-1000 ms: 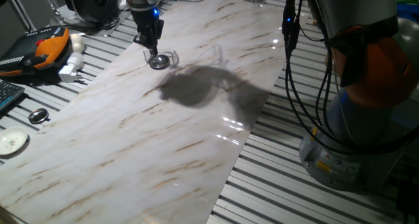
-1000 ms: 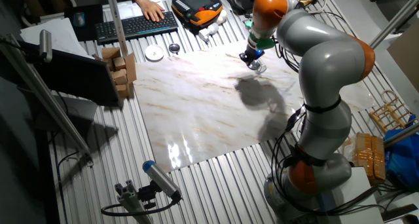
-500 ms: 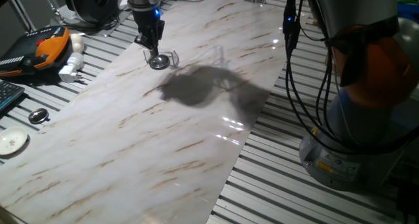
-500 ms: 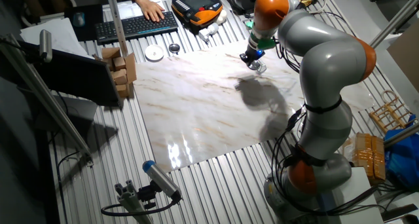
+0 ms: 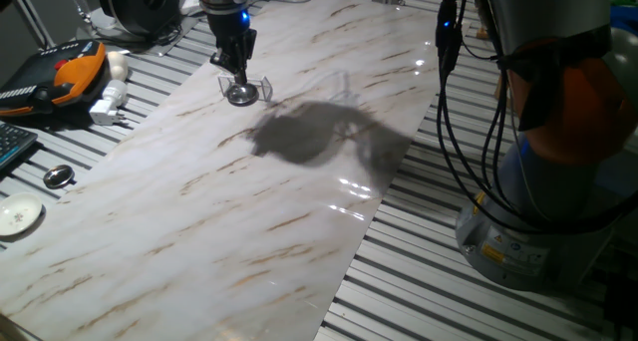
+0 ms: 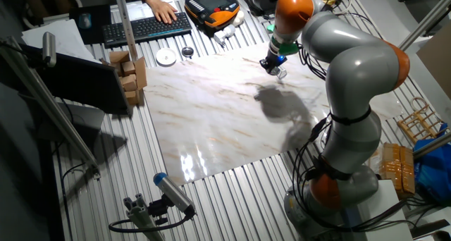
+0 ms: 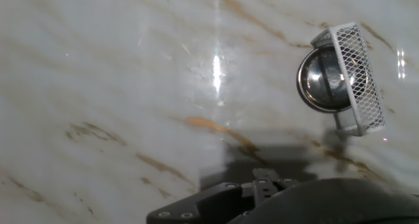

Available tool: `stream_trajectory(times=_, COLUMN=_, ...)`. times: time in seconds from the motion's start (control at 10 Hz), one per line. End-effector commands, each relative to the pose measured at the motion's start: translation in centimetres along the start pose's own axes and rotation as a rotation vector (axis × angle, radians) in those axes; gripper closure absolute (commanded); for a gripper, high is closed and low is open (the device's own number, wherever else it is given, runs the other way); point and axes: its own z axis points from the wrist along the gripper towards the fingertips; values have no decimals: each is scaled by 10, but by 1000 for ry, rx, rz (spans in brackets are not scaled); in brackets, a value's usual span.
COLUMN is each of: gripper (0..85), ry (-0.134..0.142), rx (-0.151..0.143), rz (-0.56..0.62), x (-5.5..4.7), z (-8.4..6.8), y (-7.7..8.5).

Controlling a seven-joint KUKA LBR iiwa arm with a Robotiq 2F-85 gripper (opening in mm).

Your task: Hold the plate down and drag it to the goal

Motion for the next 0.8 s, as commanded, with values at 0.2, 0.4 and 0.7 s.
stream_trajectory(times=0.2, gripper=850, ry=2, rx=0, rz=6, x=1, z=1, y=2)
stream_trajectory(times=0.4, gripper=850, ry=2, rx=6, rz=1, x=2, z=1, y=2)
stream_trajectory(times=0.7, gripper=850, ry=11, rx=-40, rz=37, x=3, z=3, y=5)
